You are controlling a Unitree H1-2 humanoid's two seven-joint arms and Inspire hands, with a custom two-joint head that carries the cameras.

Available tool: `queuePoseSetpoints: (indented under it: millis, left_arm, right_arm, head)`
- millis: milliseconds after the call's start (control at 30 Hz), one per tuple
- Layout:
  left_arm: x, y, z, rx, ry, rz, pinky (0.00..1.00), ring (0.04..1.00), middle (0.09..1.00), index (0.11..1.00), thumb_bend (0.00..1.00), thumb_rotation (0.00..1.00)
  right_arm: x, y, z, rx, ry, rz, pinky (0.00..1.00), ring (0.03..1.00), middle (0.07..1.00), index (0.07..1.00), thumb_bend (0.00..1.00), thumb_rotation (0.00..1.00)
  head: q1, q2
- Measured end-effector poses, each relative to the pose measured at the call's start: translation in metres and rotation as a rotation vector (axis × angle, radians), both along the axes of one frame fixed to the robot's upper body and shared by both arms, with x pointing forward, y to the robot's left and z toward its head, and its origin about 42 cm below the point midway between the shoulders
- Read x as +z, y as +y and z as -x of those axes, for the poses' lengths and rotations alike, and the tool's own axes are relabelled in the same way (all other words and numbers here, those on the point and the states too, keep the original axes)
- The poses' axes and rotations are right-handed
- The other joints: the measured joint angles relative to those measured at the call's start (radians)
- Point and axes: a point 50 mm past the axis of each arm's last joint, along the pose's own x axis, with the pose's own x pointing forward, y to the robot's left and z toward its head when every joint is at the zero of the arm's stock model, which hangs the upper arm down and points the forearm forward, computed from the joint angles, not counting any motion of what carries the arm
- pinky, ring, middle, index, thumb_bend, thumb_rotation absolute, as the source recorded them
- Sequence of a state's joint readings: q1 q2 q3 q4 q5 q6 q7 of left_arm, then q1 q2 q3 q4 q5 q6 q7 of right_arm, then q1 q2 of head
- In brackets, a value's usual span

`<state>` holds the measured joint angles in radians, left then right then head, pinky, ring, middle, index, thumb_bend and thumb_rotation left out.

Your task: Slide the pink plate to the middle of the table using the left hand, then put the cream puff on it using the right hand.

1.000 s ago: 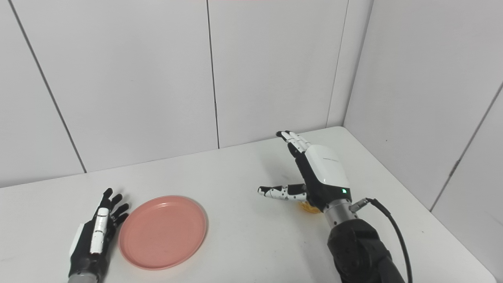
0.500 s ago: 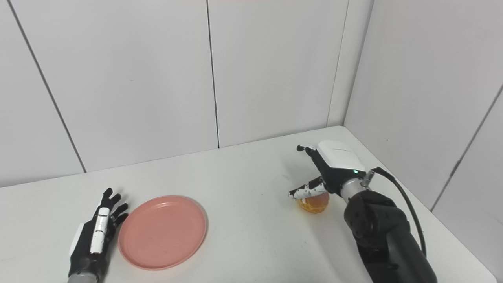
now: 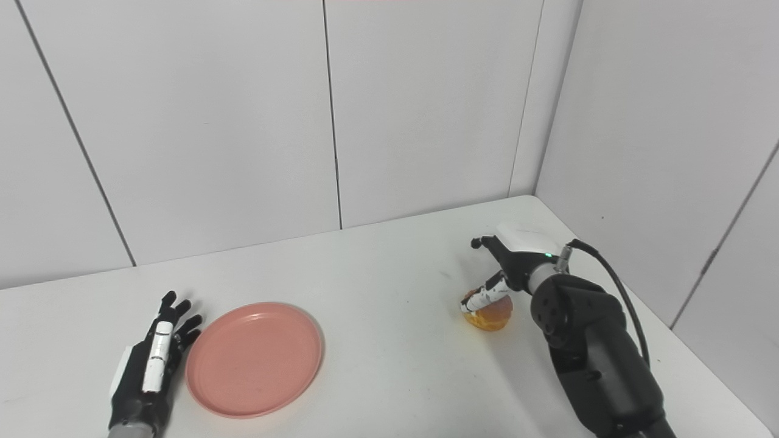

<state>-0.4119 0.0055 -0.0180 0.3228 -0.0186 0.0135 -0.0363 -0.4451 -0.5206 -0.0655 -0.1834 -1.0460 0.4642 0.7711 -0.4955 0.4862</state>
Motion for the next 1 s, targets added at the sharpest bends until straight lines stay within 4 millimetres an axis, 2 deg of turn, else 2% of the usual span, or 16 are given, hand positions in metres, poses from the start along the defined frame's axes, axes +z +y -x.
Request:
queuePoseSetpoints:
  millis: [333, 500, 533, 700, 767, 833, 900, 1000]
  left_arm:
    - [-0.001, 0.001, 0.000, 0.003, -0.005, 0.003, 0.88, 0.879, 0.953, 1.000, 0.63, 0.94]
    - [-0.001, 0.001, 0.000, 0.003, -0.005, 0.004, 0.87, 0.874, 0.948, 1.000, 0.64, 0.95]
    - [-0.001, 0.001, 0.000, 0.003, -0.005, 0.004, 0.86, 0.876, 0.950, 1.000, 0.64, 0.95]
    - [-0.001, 0.002, -0.001, 0.005, -0.007, 0.004, 0.85, 0.876, 0.952, 1.000, 0.64, 0.94]
    - [-0.001, 0.003, -0.001, 0.007, -0.009, 0.005, 0.84, 0.876, 0.952, 1.000, 0.63, 0.94]
    - [-0.001, 0.003, -0.001, 0.009, -0.010, 0.006, 0.83, 0.875, 0.955, 1.000, 0.59, 0.93]
    - [-0.001, 0.004, -0.001, 0.011, -0.010, 0.007, 0.85, 0.882, 0.963, 1.000, 0.62, 0.93]
    - [-0.001, 0.005, -0.001, 0.005, -0.009, 0.011, 0.86, 0.887, 0.969, 1.000, 0.64, 0.95]
  right_arm:
    - [-0.010, 0.000, -0.004, -0.005, 0.039, 0.003, 0.65, 0.844, 0.909, 0.859, 1.00, 0.31]
    - [-0.014, 0.002, -0.005, -0.007, 0.062, 0.012, 0.59, 0.805, 0.896, 0.859, 1.00, 0.29]
    - [-0.015, 0.003, -0.005, -0.011, 0.072, 0.007, 0.58, 0.771, 0.875, 0.860, 1.00, 0.29]
    - [-0.023, 0.006, -0.007, -0.012, 0.125, -0.016, 0.58, 0.742, 0.843, 0.852, 1.00, 0.27]
    - [-0.023, 0.005, -0.006, -0.020, 0.131, -0.018, 0.58, 0.749, 0.846, 0.839, 1.00, 0.23]
    - [-0.024, 0.005, -0.006, -0.034, 0.129, -0.028, 0.56, 0.741, 0.827, 0.814, 0.98, 0.18]
    - [-0.026, 0.008, -0.006, -0.034, 0.130, -0.034, 0.52, 0.665, 0.743, 0.763, 0.96, 0.12]
    - [-0.026, 0.008, -0.007, -0.038, 0.127, -0.033, 0.46, 0.593, 0.676, 0.721, 0.94, 0.08]
  head:
    - [0.002, 0.006]
    - [0.003, 0.012]
    - [0.003, 0.012]
    - [0.002, 0.015]
    - [0.002, 0.017]
    - [-0.002, 0.017]
    - [-0.005, 0.018]
    - [-0.008, 0.022]
